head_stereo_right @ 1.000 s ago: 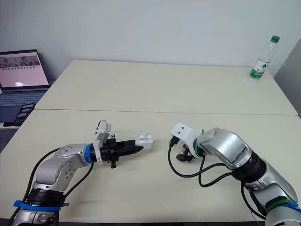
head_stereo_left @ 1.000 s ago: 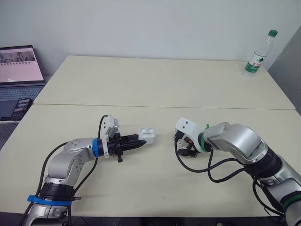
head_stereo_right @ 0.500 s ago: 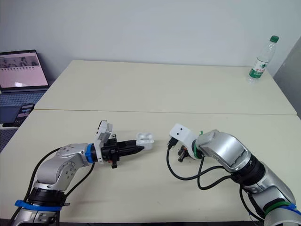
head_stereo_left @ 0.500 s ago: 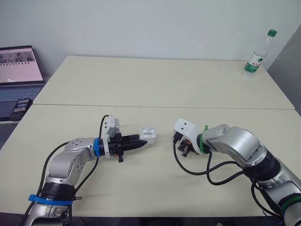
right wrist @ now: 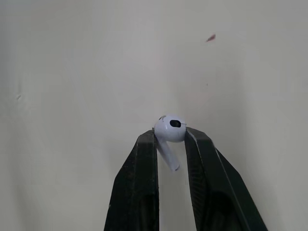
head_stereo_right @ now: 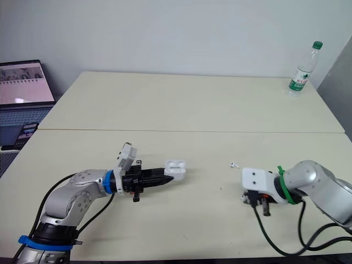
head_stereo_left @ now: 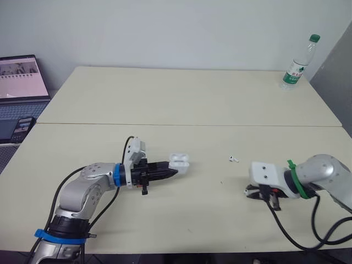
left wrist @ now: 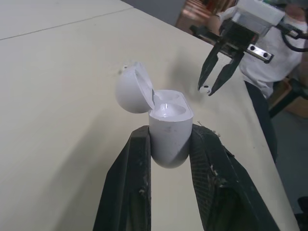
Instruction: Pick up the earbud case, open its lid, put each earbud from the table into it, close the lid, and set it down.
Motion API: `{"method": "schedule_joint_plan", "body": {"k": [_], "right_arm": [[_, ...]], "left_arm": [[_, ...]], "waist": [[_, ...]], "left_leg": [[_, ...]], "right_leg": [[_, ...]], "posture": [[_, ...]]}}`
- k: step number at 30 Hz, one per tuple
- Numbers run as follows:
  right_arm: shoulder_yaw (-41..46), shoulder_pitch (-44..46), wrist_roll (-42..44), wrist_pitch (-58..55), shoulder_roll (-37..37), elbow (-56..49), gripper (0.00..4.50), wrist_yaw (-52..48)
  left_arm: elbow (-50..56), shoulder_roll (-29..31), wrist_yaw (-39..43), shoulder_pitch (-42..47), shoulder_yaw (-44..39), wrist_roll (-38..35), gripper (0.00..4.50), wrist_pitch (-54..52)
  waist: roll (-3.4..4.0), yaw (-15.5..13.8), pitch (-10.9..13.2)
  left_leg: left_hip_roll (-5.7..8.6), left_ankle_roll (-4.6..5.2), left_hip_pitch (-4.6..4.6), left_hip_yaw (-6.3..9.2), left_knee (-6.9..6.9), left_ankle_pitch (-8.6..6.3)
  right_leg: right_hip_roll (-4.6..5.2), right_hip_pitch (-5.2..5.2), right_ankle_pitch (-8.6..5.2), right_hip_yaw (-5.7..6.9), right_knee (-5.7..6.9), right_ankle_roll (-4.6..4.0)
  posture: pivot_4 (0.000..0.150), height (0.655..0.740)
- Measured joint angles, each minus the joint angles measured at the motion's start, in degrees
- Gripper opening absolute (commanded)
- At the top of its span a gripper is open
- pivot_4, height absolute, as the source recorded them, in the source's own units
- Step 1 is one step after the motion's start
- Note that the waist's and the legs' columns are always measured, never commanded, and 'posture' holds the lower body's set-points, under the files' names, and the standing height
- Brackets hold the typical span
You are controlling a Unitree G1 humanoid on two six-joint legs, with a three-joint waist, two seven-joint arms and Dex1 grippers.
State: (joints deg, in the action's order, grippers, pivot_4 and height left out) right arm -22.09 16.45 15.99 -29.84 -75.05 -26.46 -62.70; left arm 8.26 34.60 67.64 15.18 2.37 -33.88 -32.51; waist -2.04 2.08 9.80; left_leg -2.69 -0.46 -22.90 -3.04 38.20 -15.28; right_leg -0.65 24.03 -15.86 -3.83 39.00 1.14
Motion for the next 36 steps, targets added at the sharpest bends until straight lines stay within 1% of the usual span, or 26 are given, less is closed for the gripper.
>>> {"method": "schedule_joint_plan", "body": {"k": [5,8,10,12,13,14,18,23,27,32,36], "right_arm": [[0.5,-2.7,-7.9,12.9,-0.3,10.7,0.41,-3.5],[1.3,-2.7,-9.3,14.8,0.7,11.9,0.41,-4.9],[2.0,-3.1,-10.1,15.2,1.2,12.0,1.17,-5.9],[2.9,-3.9,-10.4,15.0,1.2,11.9,1.78,-6.5],[3.3,-4.4,-10.5,14.7,1.1,11.5,2.23,-7.0],[3.5,-4.7,-10.7,14.1,0.9,11.0,2.57,-7.4],[5.0,-5.8,-12.2,7.9,-0.6,6.8,4.05,-7.9],[7.5,-4.5,-12.8,-4.3,-1.3,-2.9,4.05,-7.5],[5.1,-3.9,-17.6,-9.1,-1.2,-8.1,4.05,-5.7],[-0.2,-3.1,-23.9,-12.8,-1.1,-10.9,4.05,-6.0],[-2.5,-0.6,-26.5,-13.9,0.0,-10.9,4.05,-7.2]], "left_arm": [[2.8,0.0,0.5,-1.0,0.9,-0.7,0.75,-0.8],[3.1,0.0,0.5,-1.1,0.9,-1.2,0.75,-0.8],[3.1,0.0,0.5,-1.3,0.9,-1.3,0.75,-0.8],[3.1,0.0,0.5,-1.3,0.9,-1.3,0.75,-0.8],[3.1,0.0,0.5,-1.4,0.9,-1.3,0.75,-0.8],[3.1,0.0,0.5,-1.4,0.9,-1.3,0.75,-0.8],[2.7,0.0,0.6,-1.4,0.9,-1.2,0.75,-0.7],[2.0,-0.2,0.6,-1.4,1.5,-1.2,0.75,-0.4],[0.8,-0.6,0.6,-1.3,2.0,-1.1,0.75,0.2],[0.4,-0.6,0.7,-1.2,2.0,-1.1,0.75,0.4],[0.4,-0.9,0.6,-1.1,2.0,-1.1,0.75,0.4]], "waist": [[0.01,0.0,0.0],[0.01,-0.1,0.0],[0.01,-0.1,0.0],[0.01,-0.2,0.0],[0.01,-0.3,0.0],[0.01,-0.3,0.0],[0.02,-0.3,0.0],[0.04,-0.3,0.0],[0.04,-0.3,0.0],[0.04,-0.3,0.0],[0.04,-0.3,0.0]], "left_leg": [[-0.02,0.0,0.07,-0.2,0.15,0.01],[-0.03,0.0,0.04,-0.19,0.21,0.01],[-0.02,0.0,0.03,-0.19,0.22,0.0],[-0.02,0.0,0.03,-0.18,0.23,0.0],[-0.02,0.0,0.02,-0.17,0.23,0.0],[-0.02,0.0,0.01,-0.16,0.23,0.0],[-0.02,0.0,0.0,-0.18,0.25,0.0],[-0.04,0.0,0.0,-0.1,0.27,0.0],[-0.01,0.0,-0.01,-0.17,0.3,0.0],[0.0,0.0,-0.04,-0.19,0.38,0.0],[-0.02,0.0,-0.04,-0.18,0.5,0.0]], "right_leg": [[-0.03,-0.01,0.05,-0.12,0.07,0.02],[-0.03,-0.02,0.06,-0.13,0.07,0.01],[-0.03,-0.03,0.06,-0.15,0.07,0.02],[-0.03,-0.03,0.07,-0.15,0.07,0.02],[-0.03,-0.03,0.07,-0.15,0.07,0.02],[-0.03,-0.03,0.07,-0.15,0.07,0.02],[-0.01,-0.02,0.07,-0.16,0.07,0.02],[-0.02,-0.03,0.07,-0.16,0.1,0.03],[-0.01,-0.02,0.07,-0.15,0.09,0.03],[0.01,-0.01,0.09,-0.13,0.09,0.06],[0.0,-0.03,0.12,-0.11,0.12,0.11]], "posture": [[0.15,0.7362],[0.15,0.7362],[0.15,0.7362],[0.15,0.7362],[0.15,0.7362],[0.15,0.7362],[0.15,0.7362],[0.15,0.7362],[0.15,0.7362],[0.15,0.7362],[0.15,0.7362]]}}
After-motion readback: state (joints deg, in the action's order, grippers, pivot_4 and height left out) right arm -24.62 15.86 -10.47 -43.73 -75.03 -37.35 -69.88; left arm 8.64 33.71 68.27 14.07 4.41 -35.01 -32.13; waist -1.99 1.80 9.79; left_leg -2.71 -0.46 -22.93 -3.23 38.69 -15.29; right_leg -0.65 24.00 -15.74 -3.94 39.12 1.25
